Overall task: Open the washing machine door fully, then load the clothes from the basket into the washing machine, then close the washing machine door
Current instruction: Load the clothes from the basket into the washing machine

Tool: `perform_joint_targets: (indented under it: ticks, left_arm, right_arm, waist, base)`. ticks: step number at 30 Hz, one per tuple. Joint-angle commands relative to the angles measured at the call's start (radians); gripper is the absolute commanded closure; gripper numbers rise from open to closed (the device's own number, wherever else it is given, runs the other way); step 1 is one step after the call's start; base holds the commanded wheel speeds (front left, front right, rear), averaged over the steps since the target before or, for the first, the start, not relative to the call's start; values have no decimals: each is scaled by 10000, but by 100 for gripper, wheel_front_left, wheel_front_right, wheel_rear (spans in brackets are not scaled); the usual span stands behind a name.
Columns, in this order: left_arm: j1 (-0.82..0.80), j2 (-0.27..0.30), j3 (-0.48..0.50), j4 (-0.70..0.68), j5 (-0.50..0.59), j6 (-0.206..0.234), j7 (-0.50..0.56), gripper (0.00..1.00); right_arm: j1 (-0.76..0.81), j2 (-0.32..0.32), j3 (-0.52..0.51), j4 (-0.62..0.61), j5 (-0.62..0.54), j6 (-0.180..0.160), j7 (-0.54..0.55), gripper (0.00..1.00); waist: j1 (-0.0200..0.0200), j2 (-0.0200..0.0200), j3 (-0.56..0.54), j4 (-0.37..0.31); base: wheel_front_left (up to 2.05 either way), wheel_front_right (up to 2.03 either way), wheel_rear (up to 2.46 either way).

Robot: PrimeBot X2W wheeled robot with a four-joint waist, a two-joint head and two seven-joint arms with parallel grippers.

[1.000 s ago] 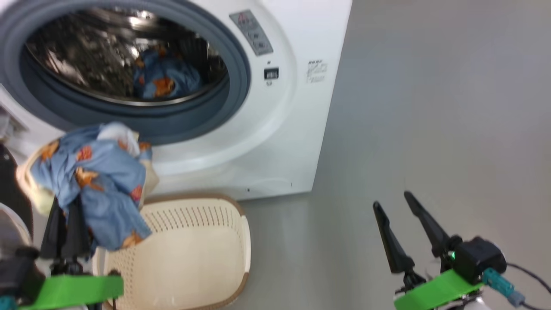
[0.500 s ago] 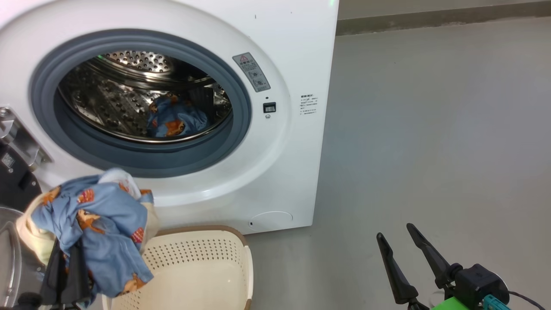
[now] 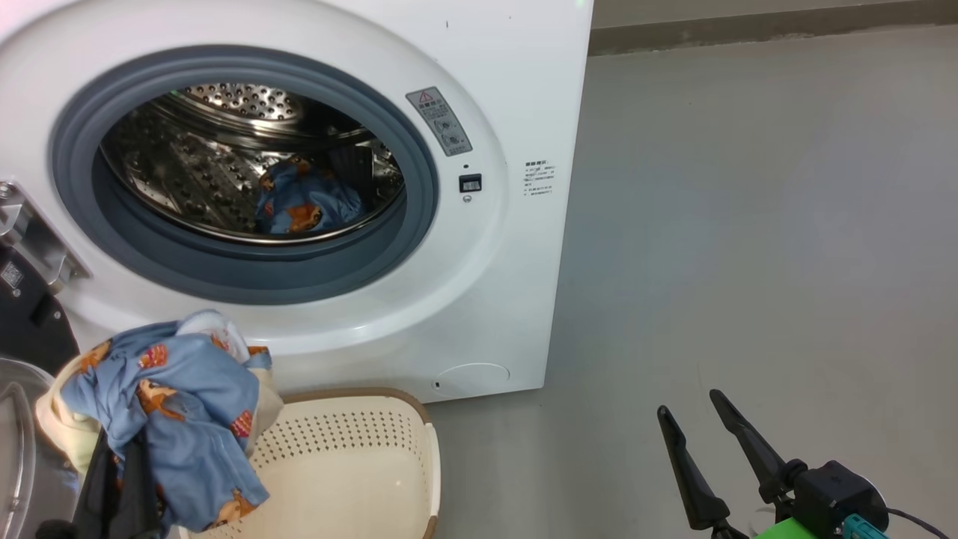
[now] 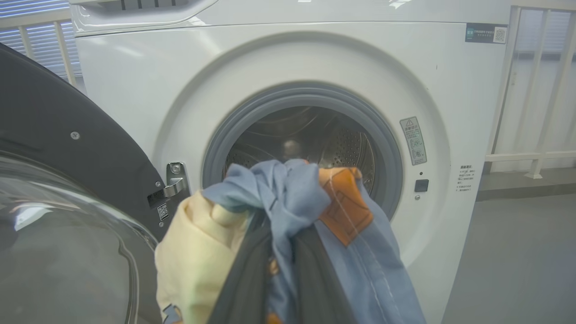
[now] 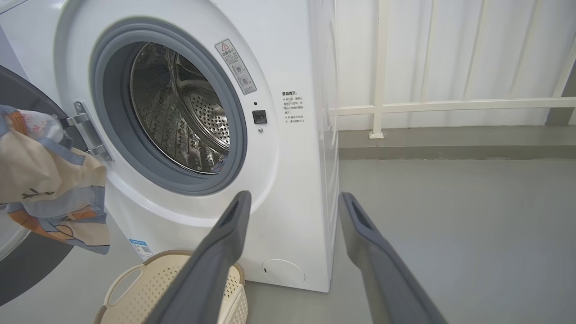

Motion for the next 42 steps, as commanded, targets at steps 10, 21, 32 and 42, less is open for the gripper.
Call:
perform_joint_targets:
  ticks: [10,21,32,42]
  left_arm:
    - [-611,44,233,-175,29,0,-63,100]
    - [-1784,37,100,317,-81,-106,-63,100]
    - [-4404,355,-147,1881,86,-328,-63,100]
    - [-6655,878,-615,3388,63,-443,-63,100]
  right_arm:
    - [-312,-32,61,-369,28,14,-49,0]
    - [-671,-14,-7,-529,-34,14,-49,0]
    - [-1351,-4,102,-740,-118,14,-49,0]
    - [-1764,46,135,-784,-117,14,-49,0]
  waist:
    - [0,-1,449,8]
    - [0,-1,1659,23]
    - [0,-1,3103,-171]
    - [0,-1,4036,-619]
  base:
    - [0,0,0]
    - [0,0,0]
    - [0,0,0]
    - [0,0,0]
